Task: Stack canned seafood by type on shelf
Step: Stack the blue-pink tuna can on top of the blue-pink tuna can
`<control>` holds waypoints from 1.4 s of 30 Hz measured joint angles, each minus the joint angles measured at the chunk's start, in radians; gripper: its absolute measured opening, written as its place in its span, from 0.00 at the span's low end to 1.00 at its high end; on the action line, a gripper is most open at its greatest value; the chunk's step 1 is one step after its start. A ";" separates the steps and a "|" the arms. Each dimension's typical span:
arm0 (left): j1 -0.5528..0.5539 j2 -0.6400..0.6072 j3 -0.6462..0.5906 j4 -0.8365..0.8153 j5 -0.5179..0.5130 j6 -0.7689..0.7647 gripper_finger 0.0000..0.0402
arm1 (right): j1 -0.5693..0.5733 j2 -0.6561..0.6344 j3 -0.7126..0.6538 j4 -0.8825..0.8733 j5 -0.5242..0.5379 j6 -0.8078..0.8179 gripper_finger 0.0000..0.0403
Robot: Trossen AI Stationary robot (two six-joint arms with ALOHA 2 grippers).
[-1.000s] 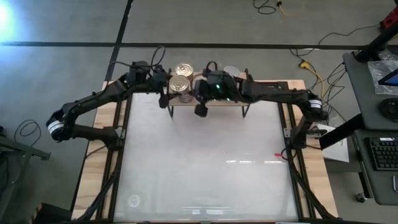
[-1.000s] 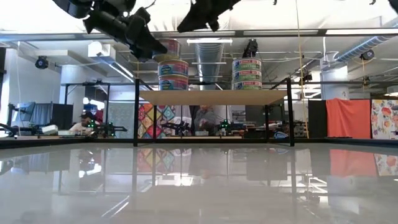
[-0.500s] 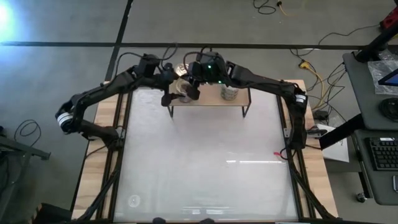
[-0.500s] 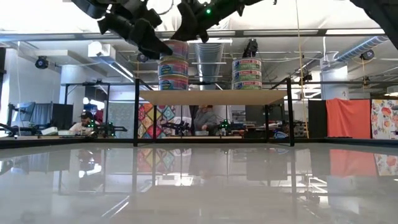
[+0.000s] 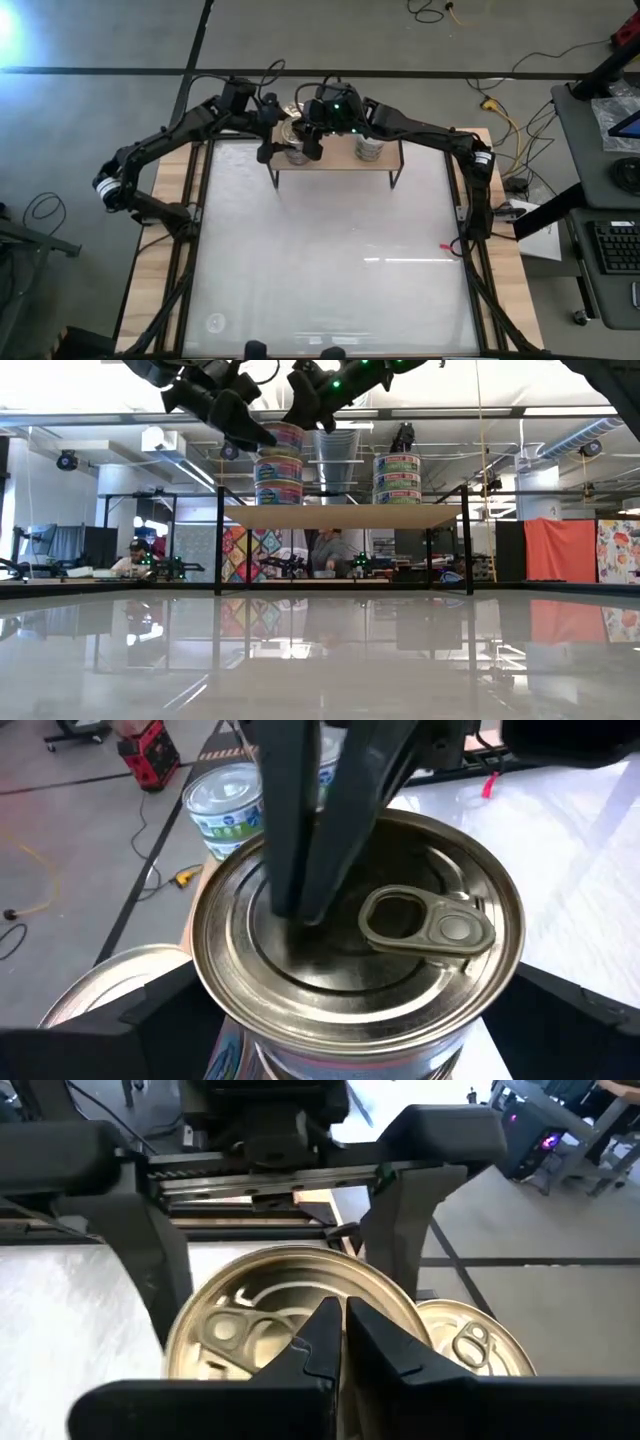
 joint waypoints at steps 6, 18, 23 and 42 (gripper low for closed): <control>0.004 0.016 -0.013 -0.002 0.002 0.001 0.90 | 0.000 0.001 -0.005 0.000 0.000 -0.004 0.03; 0.005 0.018 -0.013 -0.004 -0.003 -0.004 0.91 | 0.000 0.002 -0.028 0.007 -0.023 -0.009 0.03; 0.005 0.018 -0.013 -0.002 -0.005 -0.033 0.91 | 0.000 0.003 -0.057 0.044 -0.023 -0.003 0.03; -0.036 0.016 -0.014 0.005 -0.135 -0.180 0.91 | 0.000 0.003 -0.072 0.068 -0.023 0.000 0.03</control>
